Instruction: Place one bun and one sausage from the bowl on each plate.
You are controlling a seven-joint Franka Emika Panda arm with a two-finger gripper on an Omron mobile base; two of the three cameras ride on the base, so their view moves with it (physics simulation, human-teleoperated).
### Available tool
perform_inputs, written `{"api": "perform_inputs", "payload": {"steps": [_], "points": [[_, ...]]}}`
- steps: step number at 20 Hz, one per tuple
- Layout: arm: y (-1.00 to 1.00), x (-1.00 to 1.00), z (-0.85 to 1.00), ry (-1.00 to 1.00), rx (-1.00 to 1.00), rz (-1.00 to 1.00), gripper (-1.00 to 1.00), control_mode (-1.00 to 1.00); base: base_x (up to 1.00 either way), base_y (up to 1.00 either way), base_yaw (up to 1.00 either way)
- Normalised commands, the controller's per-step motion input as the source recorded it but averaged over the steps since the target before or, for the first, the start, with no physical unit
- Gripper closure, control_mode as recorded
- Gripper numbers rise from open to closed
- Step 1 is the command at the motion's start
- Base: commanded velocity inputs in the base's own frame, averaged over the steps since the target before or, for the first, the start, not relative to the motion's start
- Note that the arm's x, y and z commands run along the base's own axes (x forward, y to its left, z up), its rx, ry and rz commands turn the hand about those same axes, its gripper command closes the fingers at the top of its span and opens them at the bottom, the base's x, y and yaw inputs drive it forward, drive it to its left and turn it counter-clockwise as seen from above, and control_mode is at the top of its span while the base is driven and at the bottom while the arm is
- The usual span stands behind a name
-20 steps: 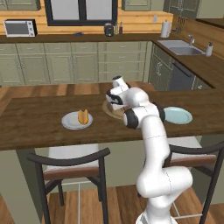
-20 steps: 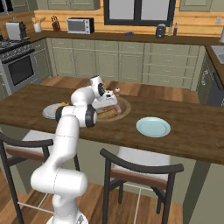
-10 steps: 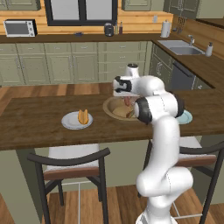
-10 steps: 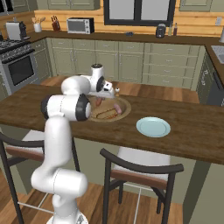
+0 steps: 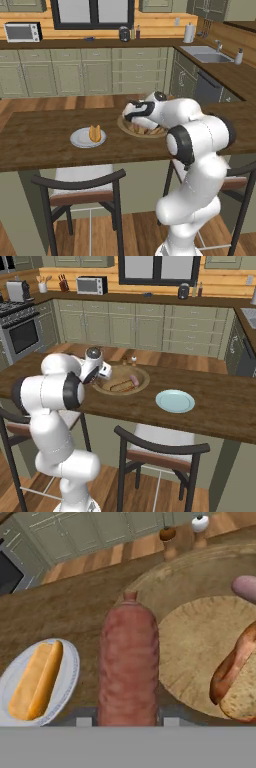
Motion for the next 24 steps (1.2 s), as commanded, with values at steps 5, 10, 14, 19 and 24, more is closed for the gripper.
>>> {"api": "perform_inputs", "payload": {"steps": [5,10,14,19,24], "points": [[1.00,-0.07,1.00,0.29,0.00,0.00,1.00,-1.00,0.00,0.00,0.00],[1.00,0.03,0.59,0.49,-0.09,0.00,1.00,-1.00,0.00,0.00,0.00],[0.94,-0.17,-0.55,0.35,-0.10,0.05,1.00,-1.00,0.00,0.00,0.00],[0.91,0.10,-0.24,-0.01,0.02,0.01,1.00,-1.00,0.00,0.00,0.00],[0.35,0.25,-0.16,0.01,-0.09,-0.01,1.00,-1.00,0.00,0.00,0.00]]}}
